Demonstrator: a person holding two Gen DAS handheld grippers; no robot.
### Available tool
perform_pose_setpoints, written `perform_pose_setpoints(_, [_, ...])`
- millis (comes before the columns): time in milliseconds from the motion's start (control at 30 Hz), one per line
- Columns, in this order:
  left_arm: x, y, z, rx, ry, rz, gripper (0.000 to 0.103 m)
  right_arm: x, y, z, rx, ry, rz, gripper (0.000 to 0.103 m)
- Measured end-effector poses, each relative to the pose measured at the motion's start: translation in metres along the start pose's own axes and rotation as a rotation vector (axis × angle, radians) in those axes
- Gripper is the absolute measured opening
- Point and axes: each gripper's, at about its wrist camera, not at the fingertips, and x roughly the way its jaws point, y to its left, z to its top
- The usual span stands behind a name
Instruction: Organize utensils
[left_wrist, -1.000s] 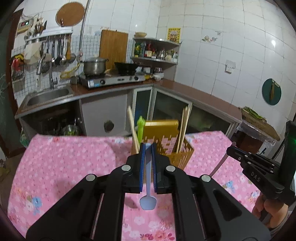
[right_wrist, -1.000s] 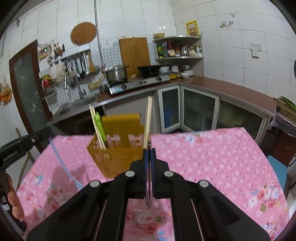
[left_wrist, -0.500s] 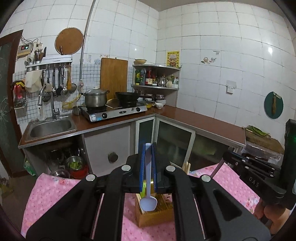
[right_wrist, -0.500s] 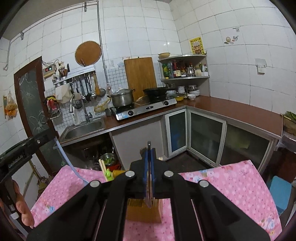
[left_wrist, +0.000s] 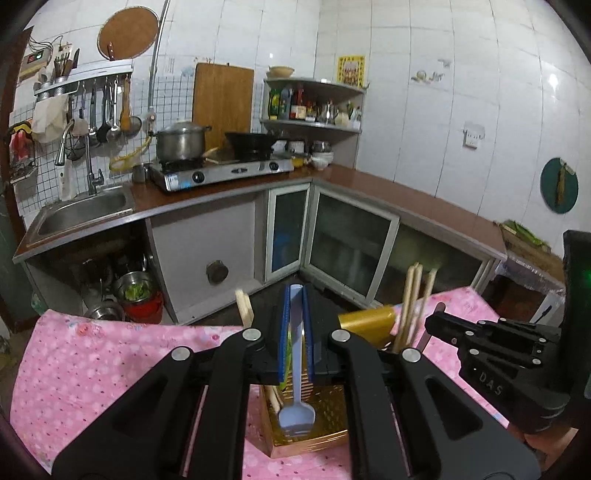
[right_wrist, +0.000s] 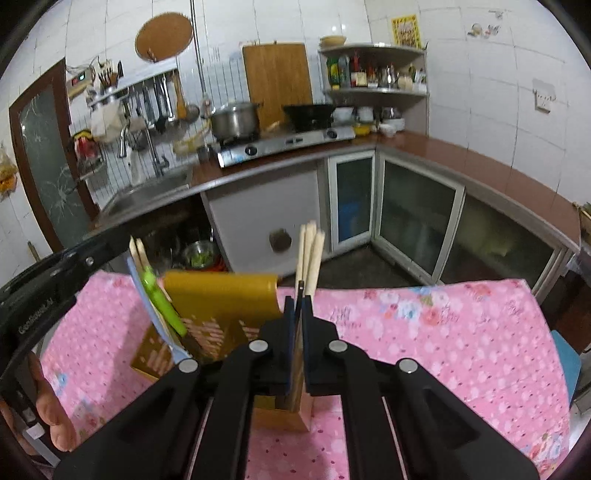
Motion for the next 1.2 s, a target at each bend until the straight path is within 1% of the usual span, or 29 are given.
perform_pose_setpoints(100, [0.013, 0.005, -0.012, -0.016, 0.029, -0.015, 0.006, 0.01, 0.002, -0.009, -0.012, 0.007, 0.002, 0.004])
perform_pose_setpoints(133, [0.013, 0.005, -0.015, -0.008, 0.019, -0.015, 0.006, 0.014, 0.004, -0.014, -0.021, 0.01, 0.004, 0.004])
perform_pose_setpoints(200, [0.013, 0.003, -0.018, 0.002, 0.027, -0.01, 0.006, 0.018, 0.006, -0.021, -0.037, 0.003, -0.004, 0.005])
perform_pose_setpoints(267, [0.009, 0.001, -0.02, 0.002, 0.029, -0.006, 0.006, 0.016, 0.006, -0.025, -0.035, -0.014, 0.007, 0.005])
perform_pose_setpoints(300, [0.002, 0.001, -0.02, 0.003, 0.015, -0.004, 0.007, 0.014, 0.003, -0.025, -0.026, -0.017, 0.018, 0.005])
perform_pose_setpoints(367, [-0.01, 0.001, -0.019, 0.014, -0.002, 0.008, 0.012, 0.007, 0.001, -0.026, -0.018, -0.026, 0.031, 0.007])
perform_pose_setpoints(400, [-0.02, 0.001, -0.018, 0.016, -0.018, 0.013, 0.024, 0.0, 0.001, -0.026, -0.015, -0.035, 0.037, 0.019])
perform_pose_setpoints(433, [-0.03, 0.002, -0.018, 0.012, -0.032, 0.018, 0.037, -0.006, 0.0, -0.026, -0.01, -0.048, 0.038, 0.029])
perform_pose_setpoints(467, [-0.04, 0.004, -0.018, 0.007, -0.047, 0.027, 0.043, -0.013, -0.001, -0.026, -0.006, -0.065, 0.035, 0.047])
perform_pose_setpoints(500, [-0.052, 0.005, -0.019, 0.006, -0.059, 0.035, 0.051, -0.023, 0.0, -0.028, -0.01, -0.082, 0.031, 0.049])
perform_pose_setpoints(533, [-0.06, 0.005, -0.02, 0.009, -0.066, 0.04, 0.056, -0.029, 0.0, -0.028, -0.015, -0.089, 0.029, 0.049])
perform_pose_setpoints(567, [-0.068, 0.006, -0.021, 0.013, -0.07, 0.045, 0.058, -0.037, 0.0, -0.031, -0.017, -0.097, 0.024, 0.049])
perform_pose_setpoints(633, [-0.088, 0.009, -0.029, 0.017, -0.085, 0.069, 0.072, -0.055, 0.001, -0.04, -0.017, -0.123, 0.016, 0.049])
perform_pose_setpoints(667, [-0.097, 0.011, -0.034, 0.016, -0.093, 0.078, 0.076, -0.062, 0.001, -0.044, -0.019, -0.132, 0.013, 0.051])
perform_pose_setpoints(733, [-0.117, 0.017, -0.05, 0.006, -0.107, 0.096, 0.089, -0.08, 0.004, -0.061, -0.032, -0.165, -0.006, 0.059])
perform_pose_setpoints(800, [-0.132, 0.019, -0.066, -0.002, -0.115, 0.105, 0.096, -0.098, 0.008, -0.082, -0.042, -0.206, -0.015, 0.07])
perform_pose_setpoints(833, [-0.14, 0.02, -0.074, -0.003, -0.118, 0.11, 0.098, -0.108, 0.01, -0.094, -0.045, -0.223, -0.024, 0.074])
perform_pose_setpoints(900, [-0.157, 0.019, -0.094, -0.003, -0.135, 0.11, 0.098, -0.126, 0.016, -0.115, -0.048, -0.252, -0.038, 0.085])
perform_pose_setpoints(1033, [-0.188, 0.015, -0.13, -0.004, -0.153, 0.11, 0.098, -0.154, 0.024, -0.156, -0.037, -0.293, -0.042, 0.092])
perform_pose_setpoints(1067, [-0.192, 0.014, -0.137, -0.009, -0.154, 0.112, 0.098, -0.159, 0.026, -0.166, -0.028, -0.295, -0.046, 0.096])
perform_pose_setpoints(1133, [-0.203, 0.013, -0.155, -0.023, -0.146, 0.109, 0.098, -0.169, 0.031, -0.186, -0.026, -0.296, -0.048, 0.097])
perform_pose_setpoints(1200, [-0.213, 0.013, -0.17, -0.032, -0.162, 0.115, 0.098, -0.177, 0.037, -0.204, -0.046, -0.308, -0.07, 0.098])
